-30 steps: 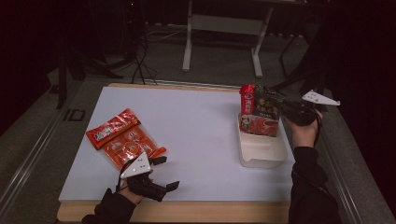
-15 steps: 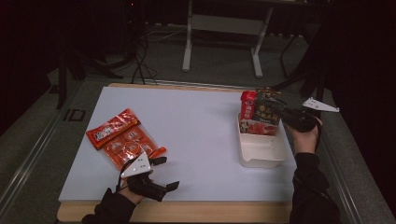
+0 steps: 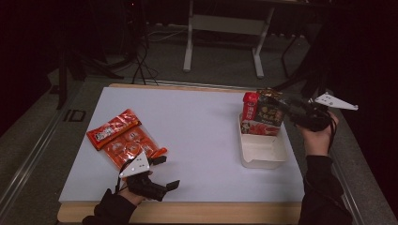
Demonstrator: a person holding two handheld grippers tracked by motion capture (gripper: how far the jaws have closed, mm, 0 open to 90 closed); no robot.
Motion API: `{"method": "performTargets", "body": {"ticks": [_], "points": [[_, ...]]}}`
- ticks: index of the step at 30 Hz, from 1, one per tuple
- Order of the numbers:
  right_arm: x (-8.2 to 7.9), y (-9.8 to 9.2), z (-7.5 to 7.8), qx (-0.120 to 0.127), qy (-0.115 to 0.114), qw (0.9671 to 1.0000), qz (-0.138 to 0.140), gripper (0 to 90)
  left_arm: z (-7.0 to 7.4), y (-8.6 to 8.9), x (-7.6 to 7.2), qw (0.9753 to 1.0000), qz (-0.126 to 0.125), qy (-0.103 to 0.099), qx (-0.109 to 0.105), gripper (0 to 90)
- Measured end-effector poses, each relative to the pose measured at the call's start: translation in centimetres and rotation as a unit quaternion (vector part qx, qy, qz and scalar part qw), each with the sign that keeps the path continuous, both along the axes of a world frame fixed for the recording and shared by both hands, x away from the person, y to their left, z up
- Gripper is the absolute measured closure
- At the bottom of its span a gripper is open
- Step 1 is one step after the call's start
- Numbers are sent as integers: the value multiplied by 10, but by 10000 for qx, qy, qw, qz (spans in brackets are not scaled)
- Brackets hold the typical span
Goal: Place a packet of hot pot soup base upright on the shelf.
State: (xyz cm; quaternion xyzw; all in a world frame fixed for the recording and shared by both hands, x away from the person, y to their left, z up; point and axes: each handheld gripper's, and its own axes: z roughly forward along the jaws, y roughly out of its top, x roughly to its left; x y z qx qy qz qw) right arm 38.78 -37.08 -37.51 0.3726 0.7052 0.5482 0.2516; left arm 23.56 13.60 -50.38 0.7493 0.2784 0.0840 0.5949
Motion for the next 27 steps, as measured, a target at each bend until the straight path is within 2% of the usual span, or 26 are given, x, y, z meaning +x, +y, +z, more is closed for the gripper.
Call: {"method": "performTargets", "body": {"ticks": [1,2,4,9,11,13,15,16,18,20,24,26,27], "points": [[-3,1,4,-39,-101,9999,-5,387,0,0,0,10000,-9,41,-41,18],[-7,3,9,-60,-155,9999,32,381,1,0,0,10000,19,92,10,19],[-13,6,16,-12,-263,9996,77,355,3,0,0,9999,47,72,81,18],[-28,19,25,187,-319,9991,205,151,4,1,0,9996,126,113,239,19],[-31,24,24,203,-303,9991,224,132,4,1,0,9995,118,139,244,21],[-40,39,18,133,-291,9986,415,105,3,2,0,9991,186,100,363,21],[-43,44,16,126,-302,9984,469,105,4,3,0,9992,174,108,344,22],[-50,54,11,211,-215,9972,687,117,4,4,0,9992,174,140,327,40],[-52,57,10,182,-224,9969,726,133,4,5,0,9992,204,143,315,50],[-58,65,4,221,-196,9952,930,137,5,6,1,9992,195,162,304,50],[-66,77,-4,107,-213,9933,1131,146,5,8,1,9992,206,150,306,51],[-75,88,-15,-78,-119,9916,1283,148,6,13,3,9992,247,158,288,53],[-77,91,-19,-92,-57,9907,1359,148,7,15,4,9991,265,154,287,60]]}}
